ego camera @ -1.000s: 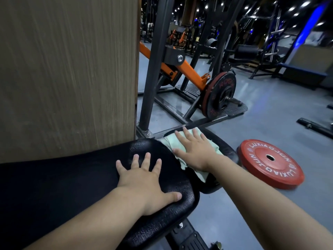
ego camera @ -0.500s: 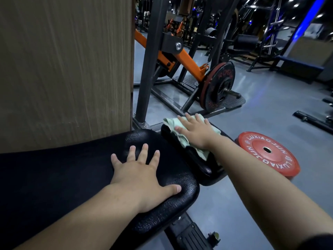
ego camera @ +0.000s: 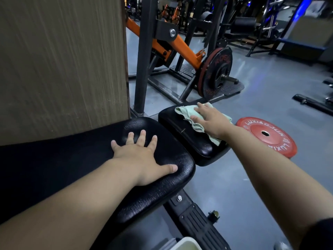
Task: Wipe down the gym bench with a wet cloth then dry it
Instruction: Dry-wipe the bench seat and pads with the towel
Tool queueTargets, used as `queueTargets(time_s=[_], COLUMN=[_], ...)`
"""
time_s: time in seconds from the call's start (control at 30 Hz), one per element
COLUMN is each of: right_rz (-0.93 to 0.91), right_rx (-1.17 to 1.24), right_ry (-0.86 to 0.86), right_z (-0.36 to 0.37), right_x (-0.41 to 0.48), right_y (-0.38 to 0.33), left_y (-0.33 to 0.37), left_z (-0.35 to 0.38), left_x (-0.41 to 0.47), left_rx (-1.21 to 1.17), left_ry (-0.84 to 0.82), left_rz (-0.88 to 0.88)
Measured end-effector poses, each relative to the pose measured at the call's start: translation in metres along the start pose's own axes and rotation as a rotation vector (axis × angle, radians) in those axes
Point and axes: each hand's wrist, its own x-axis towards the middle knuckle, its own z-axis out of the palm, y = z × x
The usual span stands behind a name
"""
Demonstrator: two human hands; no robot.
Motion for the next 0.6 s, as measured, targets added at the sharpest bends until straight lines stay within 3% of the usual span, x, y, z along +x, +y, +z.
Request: queueTargets(time_s=[0.17, 0.33, 0.6], right_rz=[-0.030, -0.111, -0.054], right_rx=[-0.068, -0.161, -0.218], right_ry=[-0.060, -0.056, -0.091], right_z=[-0.001, 0.008, 0.021], right_x=[-0.056, -0.092, -0.040], right_y=[0.010, -0.024, -0.058], left_y=[0.002, 0.005, 0.005], left_z=[-0.003, -0.005, -0.004], left_x=[-0.003, -0.005, -0.004], left_rx=[0.020, 0.025, 0.038], left_ry=[-0.010, -0.017, -0.018], left_rz=[0.004, -0.013, -0.015])
